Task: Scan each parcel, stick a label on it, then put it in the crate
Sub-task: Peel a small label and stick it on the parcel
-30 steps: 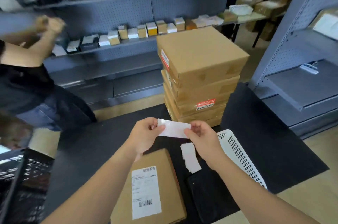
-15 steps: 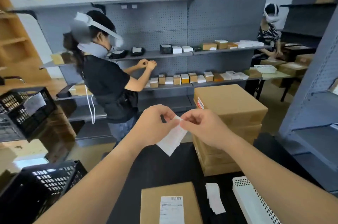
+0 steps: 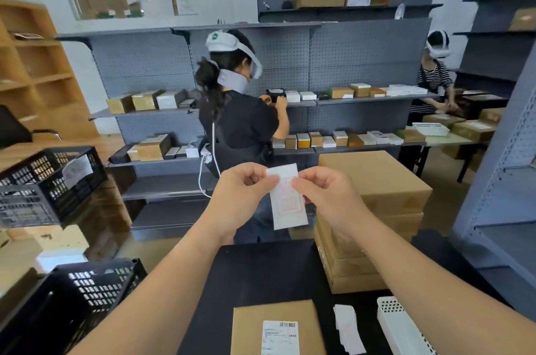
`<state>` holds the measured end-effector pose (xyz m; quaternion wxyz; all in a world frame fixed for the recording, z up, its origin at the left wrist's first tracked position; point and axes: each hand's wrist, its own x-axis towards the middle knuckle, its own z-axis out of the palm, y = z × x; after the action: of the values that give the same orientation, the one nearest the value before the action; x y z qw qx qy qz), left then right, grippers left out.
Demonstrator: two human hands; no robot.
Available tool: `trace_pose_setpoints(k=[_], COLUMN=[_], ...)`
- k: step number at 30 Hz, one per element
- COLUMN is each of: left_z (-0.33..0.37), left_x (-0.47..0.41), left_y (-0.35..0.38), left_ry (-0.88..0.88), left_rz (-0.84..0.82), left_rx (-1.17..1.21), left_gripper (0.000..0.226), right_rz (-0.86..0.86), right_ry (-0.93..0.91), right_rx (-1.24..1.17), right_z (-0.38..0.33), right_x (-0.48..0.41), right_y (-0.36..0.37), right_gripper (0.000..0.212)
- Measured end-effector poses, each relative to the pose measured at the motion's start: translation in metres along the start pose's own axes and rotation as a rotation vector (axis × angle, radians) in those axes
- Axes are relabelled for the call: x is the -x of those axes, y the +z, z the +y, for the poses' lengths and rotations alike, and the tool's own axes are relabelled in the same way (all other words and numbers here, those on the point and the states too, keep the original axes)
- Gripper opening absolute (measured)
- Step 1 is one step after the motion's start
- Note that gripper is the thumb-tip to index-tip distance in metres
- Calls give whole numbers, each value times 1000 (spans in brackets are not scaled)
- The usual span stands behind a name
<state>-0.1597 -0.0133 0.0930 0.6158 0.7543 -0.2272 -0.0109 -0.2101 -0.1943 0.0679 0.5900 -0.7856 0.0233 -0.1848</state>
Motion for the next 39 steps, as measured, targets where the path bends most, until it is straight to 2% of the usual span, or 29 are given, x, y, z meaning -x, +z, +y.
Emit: trace_pose_setpoints(k=[4,11,20,29,39], left_z=[9,20,35,36,43], left_x=[3,5,10,9,9], left_y=[-2,-1,-3,-1,-2], left_ry=[51,103,224,243,298], left_rz=[-9,-38,-128,-176,-217], left_rx=[-8,-135,-362,-428,-526], left_gripper=[9,14,13,16,14], right_rz=[-47,-84,-100,-181,-166], right_ry=[-3,-117,-207,-142,-139], right_rx=[40,79,298,273,272], right_z=[-9,-30,-49,-53,-48], right_x=[1,3,4,10,9], right_y=[-3,-11,-25,-29,-29], right_gripper=[8,9,12,18,19])
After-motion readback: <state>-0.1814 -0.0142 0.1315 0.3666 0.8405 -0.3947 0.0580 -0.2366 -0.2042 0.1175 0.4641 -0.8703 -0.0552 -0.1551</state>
